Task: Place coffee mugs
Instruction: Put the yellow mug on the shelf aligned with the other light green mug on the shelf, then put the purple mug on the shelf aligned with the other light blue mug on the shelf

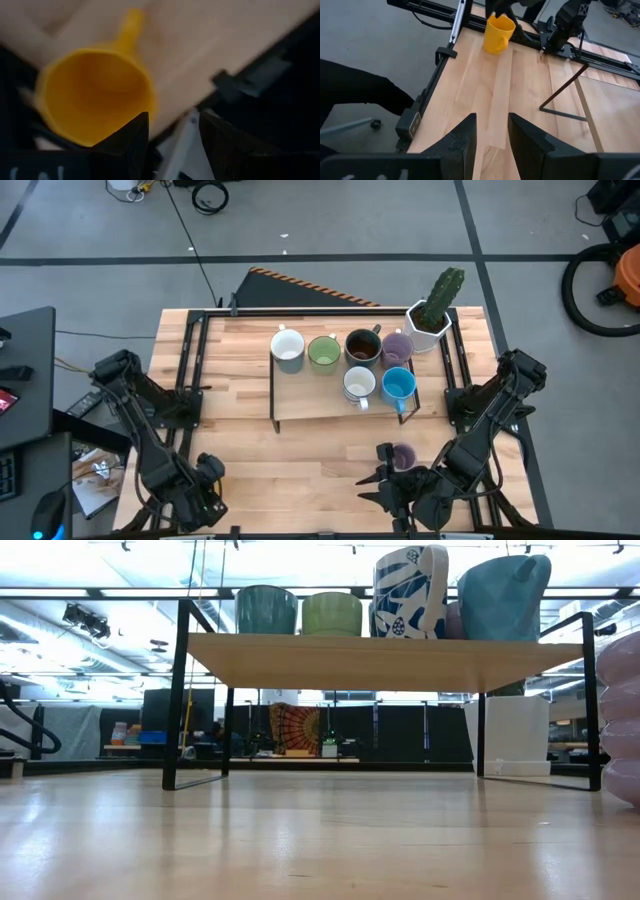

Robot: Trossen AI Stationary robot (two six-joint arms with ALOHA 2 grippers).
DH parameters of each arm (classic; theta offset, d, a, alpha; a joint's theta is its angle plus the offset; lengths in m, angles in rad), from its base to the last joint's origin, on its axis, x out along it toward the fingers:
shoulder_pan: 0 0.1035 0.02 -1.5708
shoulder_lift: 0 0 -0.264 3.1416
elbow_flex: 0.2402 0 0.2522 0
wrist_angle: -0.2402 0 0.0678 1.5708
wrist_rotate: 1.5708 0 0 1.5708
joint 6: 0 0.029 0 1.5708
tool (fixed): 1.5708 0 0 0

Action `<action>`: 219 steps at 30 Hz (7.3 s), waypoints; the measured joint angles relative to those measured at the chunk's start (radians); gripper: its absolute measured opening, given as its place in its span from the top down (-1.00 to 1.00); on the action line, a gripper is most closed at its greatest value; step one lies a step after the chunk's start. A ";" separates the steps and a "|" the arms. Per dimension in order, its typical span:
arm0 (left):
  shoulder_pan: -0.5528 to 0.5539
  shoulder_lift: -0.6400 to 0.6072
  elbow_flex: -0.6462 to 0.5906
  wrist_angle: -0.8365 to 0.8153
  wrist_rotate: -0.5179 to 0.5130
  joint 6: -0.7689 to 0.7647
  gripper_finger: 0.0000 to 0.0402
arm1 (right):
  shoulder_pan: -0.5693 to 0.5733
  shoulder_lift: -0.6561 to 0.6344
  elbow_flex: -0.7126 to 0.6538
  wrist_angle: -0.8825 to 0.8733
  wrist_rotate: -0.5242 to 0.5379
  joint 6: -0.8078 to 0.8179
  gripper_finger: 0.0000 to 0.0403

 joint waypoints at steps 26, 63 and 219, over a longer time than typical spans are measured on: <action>-0.004 0.162 -0.002 -0.082 -0.089 -0.035 0.10 | -0.002 0.000 0.000 0.052 0.011 -0.034 0.42; 0.369 0.208 0.456 0.027 -0.164 1.571 0.86 | -0.014 0.000 0.000 0.055 0.063 -0.078 0.42; 0.314 0.172 0.328 -0.039 -0.350 1.531 0.08 | -0.175 0.050 -0.204 -0.468 -0.617 1.036 0.54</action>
